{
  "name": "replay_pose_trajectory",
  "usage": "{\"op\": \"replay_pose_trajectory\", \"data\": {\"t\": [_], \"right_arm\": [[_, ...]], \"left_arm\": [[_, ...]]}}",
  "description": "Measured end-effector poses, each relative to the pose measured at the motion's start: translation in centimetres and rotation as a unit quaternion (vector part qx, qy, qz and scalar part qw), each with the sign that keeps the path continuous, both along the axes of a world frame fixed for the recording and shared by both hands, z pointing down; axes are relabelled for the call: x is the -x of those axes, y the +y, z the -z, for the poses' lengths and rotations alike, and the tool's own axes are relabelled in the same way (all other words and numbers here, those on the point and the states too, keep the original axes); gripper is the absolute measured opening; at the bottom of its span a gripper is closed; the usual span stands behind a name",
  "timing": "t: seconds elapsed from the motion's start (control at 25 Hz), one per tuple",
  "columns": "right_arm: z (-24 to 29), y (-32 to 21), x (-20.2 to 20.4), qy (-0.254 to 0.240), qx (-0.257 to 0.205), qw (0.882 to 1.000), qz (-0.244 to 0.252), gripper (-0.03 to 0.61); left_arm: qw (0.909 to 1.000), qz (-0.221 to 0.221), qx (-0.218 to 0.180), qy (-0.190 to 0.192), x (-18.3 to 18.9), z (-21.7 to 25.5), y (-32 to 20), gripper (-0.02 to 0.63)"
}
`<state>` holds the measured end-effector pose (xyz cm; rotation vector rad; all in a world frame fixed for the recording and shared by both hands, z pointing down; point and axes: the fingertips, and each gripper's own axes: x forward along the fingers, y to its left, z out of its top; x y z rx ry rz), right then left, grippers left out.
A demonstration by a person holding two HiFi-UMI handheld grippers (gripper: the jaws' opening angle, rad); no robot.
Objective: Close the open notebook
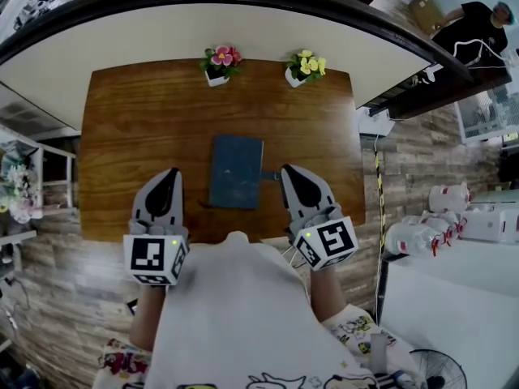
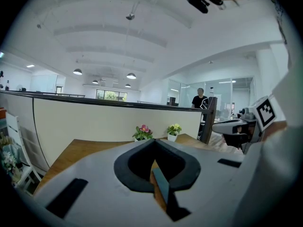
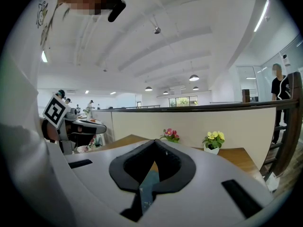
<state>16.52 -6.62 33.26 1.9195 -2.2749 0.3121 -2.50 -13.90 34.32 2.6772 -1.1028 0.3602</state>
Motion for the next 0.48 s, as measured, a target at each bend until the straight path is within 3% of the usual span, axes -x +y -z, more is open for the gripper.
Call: {"op": "replay_pose_trajectory", "data": {"t": [0.48], "right_arm": [[-0.33,-0.05,-0.14,-0.004,0.003,1.0,0.006,-0.002]], "left_arm": [[1.0,0.006,0.002,0.003,-0.13,-0.16,0.02,0.002]]}}
